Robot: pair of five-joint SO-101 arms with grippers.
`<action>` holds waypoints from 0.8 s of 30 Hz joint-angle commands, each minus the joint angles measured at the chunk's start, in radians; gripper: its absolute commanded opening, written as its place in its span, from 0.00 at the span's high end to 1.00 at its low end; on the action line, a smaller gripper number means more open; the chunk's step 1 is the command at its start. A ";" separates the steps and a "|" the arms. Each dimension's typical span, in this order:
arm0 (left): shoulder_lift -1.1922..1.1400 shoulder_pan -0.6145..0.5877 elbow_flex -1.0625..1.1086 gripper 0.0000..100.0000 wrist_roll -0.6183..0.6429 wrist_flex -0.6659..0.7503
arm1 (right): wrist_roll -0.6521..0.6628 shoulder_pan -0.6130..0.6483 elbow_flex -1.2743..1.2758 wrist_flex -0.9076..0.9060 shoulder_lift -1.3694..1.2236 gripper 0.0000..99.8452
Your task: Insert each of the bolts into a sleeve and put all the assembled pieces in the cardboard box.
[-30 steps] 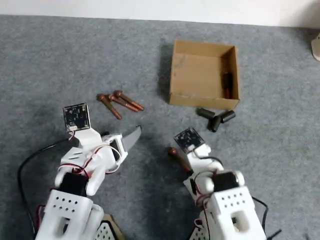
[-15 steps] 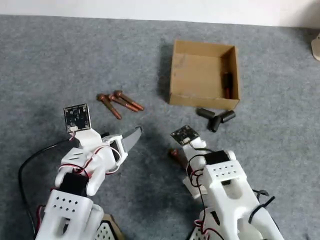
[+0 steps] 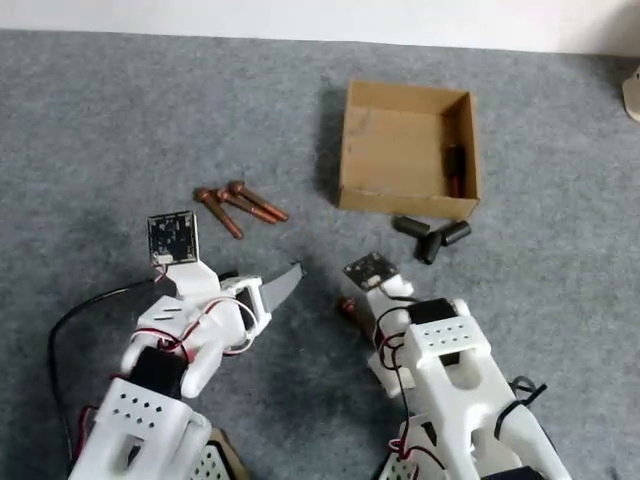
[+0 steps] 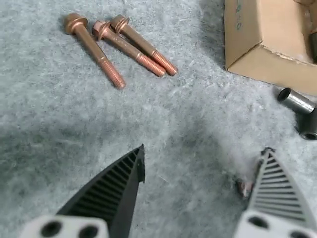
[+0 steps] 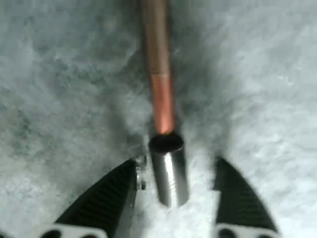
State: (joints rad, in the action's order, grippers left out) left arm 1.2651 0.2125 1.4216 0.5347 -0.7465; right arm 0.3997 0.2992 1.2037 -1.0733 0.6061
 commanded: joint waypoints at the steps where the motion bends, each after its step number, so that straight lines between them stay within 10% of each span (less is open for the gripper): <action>1: 0.013 0.021 -0.004 0.67 0.009 0.015 | 0.005 -0.004 -0.001 0.142 -0.004 1.00; 24: 0.007 0.028 -0.002 0.67 0.011 -0.003 | -0.189 -0.166 -0.070 0.217 0.067 1.00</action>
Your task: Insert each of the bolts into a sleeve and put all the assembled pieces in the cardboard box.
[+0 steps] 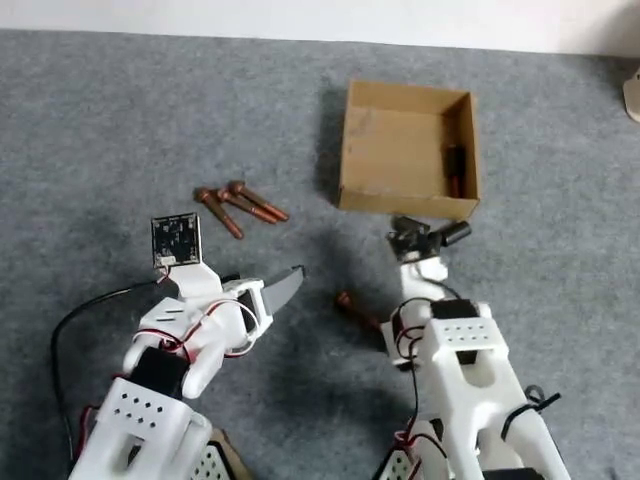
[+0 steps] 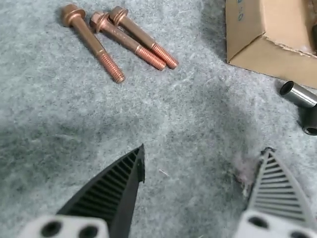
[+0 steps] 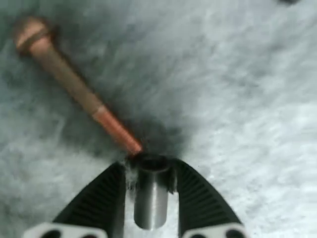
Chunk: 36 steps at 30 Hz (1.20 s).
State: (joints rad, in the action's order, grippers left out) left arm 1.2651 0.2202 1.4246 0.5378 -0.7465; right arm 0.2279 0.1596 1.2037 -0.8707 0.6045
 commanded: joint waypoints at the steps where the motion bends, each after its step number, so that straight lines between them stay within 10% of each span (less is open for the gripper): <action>1: 0.012 0.022 -0.005 0.67 0.003 -0.011 | -0.017 -0.027 -0.076 -0.019 0.105 1.00; 12: 0.013 0.107 -0.005 0.67 -0.032 -0.011 | -0.017 -0.025 -0.340 -0.492 0.530 1.00; 36: 0.002 0.136 -0.067 0.76 0.697 -0.146 | -0.135 -0.027 -0.363 -0.532 0.691 1.00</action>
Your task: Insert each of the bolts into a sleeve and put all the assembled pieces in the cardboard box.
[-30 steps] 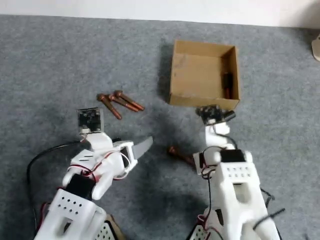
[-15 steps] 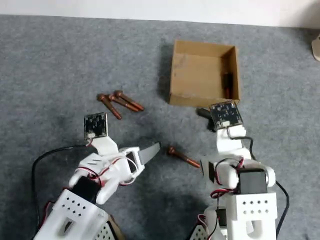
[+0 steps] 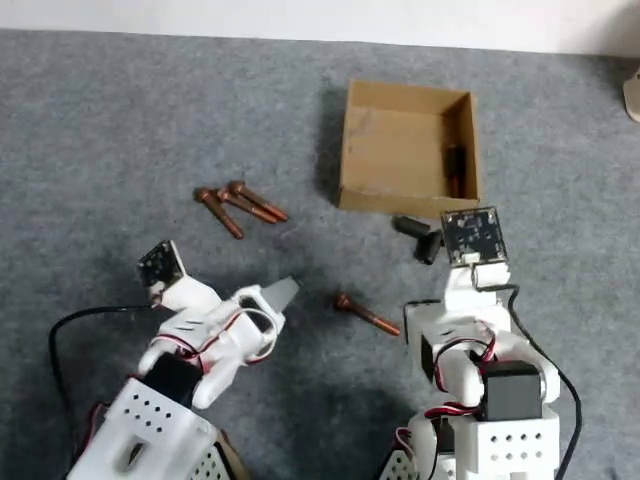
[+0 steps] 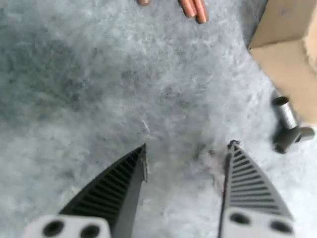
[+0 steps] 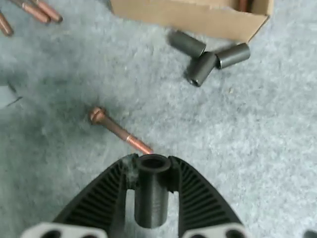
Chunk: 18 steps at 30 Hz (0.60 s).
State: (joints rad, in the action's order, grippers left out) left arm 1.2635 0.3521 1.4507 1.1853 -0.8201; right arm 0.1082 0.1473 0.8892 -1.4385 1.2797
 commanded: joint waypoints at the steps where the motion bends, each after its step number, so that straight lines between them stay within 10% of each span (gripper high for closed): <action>1: 0.004 0.005 -0.116 0.76 0.064 -0.104 | -0.014 -0.015 -0.038 0.067 0.024 1.00; 8: 0.002 0.097 -0.231 0.75 0.190 -0.275 | -0.080 -0.081 0.262 0.516 0.122 1.00; 18: -0.295 0.199 -0.375 0.75 0.347 -0.284 | -0.206 -0.085 0.387 0.536 0.341 1.00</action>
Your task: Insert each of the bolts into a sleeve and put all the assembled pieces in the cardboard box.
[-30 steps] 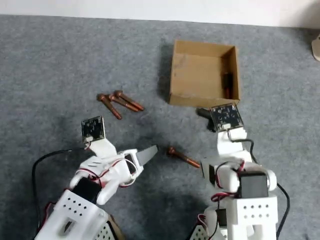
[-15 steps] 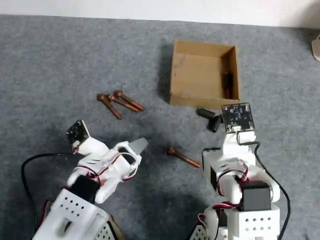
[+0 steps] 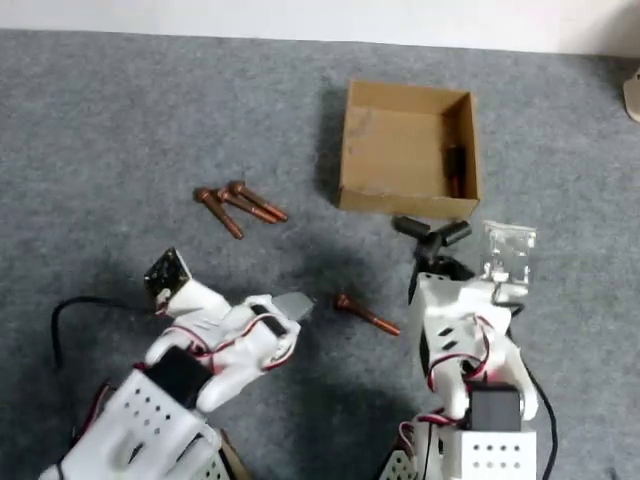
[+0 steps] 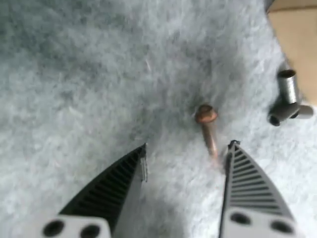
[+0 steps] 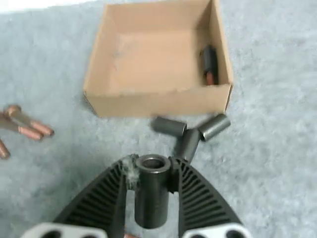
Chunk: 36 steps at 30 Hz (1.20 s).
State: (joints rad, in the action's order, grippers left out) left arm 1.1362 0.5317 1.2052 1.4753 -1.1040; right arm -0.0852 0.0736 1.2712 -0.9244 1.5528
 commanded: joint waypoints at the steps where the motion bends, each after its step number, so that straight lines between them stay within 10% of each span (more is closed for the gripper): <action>1: -0.251 0.019 -0.180 0.75 0.077 0.000 | -0.011 -0.013 0.033 0.022 0.096 1.00; 20: -0.911 0.107 -0.438 0.77 0.342 0.422 | 0.051 -0.067 0.196 0.030 0.282 1.00; 36: -1.153 0.185 -0.547 0.77 0.385 0.442 | 0.051 -0.071 0.251 0.110 0.280 1.00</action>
State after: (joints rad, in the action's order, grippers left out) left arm -0.0192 0.6697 0.6974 1.8512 -0.6774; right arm -0.0453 0.0153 1.5351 -0.8401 1.8197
